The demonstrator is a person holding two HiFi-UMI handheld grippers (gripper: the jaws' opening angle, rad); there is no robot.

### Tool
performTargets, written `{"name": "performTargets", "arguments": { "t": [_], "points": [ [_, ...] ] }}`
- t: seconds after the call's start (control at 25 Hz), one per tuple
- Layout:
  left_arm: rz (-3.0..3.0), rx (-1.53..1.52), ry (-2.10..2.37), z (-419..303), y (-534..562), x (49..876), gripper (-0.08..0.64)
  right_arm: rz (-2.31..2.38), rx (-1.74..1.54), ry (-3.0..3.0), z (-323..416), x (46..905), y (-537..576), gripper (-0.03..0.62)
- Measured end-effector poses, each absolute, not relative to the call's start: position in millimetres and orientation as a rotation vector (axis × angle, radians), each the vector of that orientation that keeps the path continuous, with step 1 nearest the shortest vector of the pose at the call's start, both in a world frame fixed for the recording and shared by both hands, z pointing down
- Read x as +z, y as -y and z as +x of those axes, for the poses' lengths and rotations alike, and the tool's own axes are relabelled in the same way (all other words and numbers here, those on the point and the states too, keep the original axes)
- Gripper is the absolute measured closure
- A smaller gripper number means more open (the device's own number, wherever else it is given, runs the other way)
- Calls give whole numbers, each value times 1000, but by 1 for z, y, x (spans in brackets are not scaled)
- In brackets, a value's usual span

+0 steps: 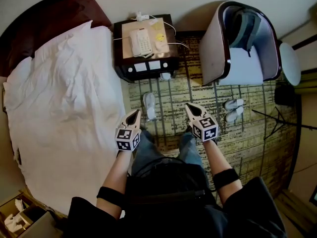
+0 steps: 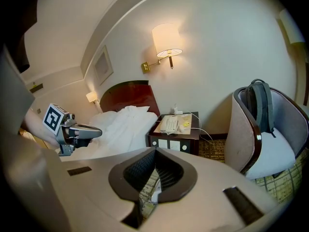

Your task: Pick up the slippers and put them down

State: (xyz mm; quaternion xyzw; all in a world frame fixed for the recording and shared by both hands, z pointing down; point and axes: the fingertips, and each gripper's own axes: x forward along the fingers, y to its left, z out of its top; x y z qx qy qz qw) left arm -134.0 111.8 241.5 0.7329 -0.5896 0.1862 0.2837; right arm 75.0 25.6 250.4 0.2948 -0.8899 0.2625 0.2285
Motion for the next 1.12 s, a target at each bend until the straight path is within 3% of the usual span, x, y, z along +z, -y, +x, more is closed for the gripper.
{"name": "performTargets", "arguments": {
  "t": [0.4,0.72,1.12],
  "points": [
    [1830,475,1494,-144,-119,333,552,666,732,2380,29,334,-36,591],
    [1692,389,1429,-164,-124,497,382,558,751,2307,-42,487,-59,591],
    [1495,313,1372,-172,-166,748,265,388,711,2250,-105,705,-91,591]
  ]
}}
